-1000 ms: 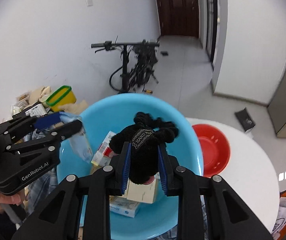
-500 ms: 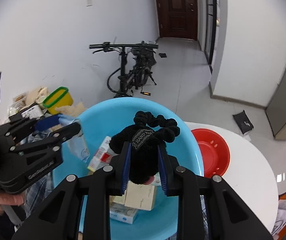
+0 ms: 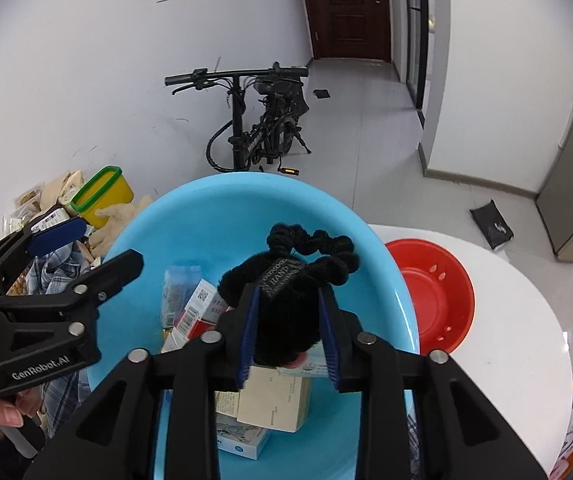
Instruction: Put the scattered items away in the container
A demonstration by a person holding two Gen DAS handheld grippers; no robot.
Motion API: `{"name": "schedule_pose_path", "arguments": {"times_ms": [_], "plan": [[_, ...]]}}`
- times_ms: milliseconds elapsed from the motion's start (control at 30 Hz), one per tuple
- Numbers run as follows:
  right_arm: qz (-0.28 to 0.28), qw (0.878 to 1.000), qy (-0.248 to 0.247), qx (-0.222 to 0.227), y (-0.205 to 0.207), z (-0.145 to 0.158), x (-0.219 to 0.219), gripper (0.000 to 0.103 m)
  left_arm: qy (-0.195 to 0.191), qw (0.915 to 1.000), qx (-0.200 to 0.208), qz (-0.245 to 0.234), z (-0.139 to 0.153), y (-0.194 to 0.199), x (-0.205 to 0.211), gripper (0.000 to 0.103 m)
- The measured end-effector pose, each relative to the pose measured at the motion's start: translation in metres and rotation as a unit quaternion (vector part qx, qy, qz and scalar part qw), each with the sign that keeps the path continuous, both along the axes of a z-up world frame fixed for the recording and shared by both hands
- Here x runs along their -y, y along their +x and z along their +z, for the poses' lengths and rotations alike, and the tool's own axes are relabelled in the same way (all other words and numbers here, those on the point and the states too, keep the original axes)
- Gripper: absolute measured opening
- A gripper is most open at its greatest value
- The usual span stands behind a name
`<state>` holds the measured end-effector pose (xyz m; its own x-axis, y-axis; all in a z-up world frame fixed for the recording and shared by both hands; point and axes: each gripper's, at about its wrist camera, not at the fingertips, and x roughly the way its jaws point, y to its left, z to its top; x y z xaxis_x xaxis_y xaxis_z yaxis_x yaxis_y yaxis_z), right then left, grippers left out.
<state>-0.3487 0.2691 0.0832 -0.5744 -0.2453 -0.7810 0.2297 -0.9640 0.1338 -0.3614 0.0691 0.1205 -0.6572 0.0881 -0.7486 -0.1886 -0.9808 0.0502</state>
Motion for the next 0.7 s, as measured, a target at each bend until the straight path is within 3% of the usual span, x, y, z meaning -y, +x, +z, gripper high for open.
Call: {"name": "schedule_pose_path", "arguments": {"times_ms": [67,100,533,633,700], "plan": [[-0.006,1.000,0.014,-0.009,0.002,0.002,0.003,0.055,-0.001,1.0000,-0.008,0.004,0.002,0.003,0.000,0.086],[-0.009,1.000,0.017,-0.014,0.003,0.003,0.003,0.075,-0.001,0.9999,-0.012,0.006,0.003,0.003,0.001,0.086],[-0.016,0.999,0.013,-0.030,0.017,0.016,-0.001,0.077,0.001,0.9997,-0.015,0.018,0.011,0.016,0.004,0.086],[-0.017,0.999,0.010,-0.041,0.024,0.021,-0.003,0.077,0.003,0.9980,-0.045,0.044,0.020,0.025,0.007,0.086],[-0.009,0.997,0.001,-0.077,0.039,0.032,-0.004,0.077,0.031,0.9955,-0.072,0.053,0.031,0.035,0.013,0.086]]}}
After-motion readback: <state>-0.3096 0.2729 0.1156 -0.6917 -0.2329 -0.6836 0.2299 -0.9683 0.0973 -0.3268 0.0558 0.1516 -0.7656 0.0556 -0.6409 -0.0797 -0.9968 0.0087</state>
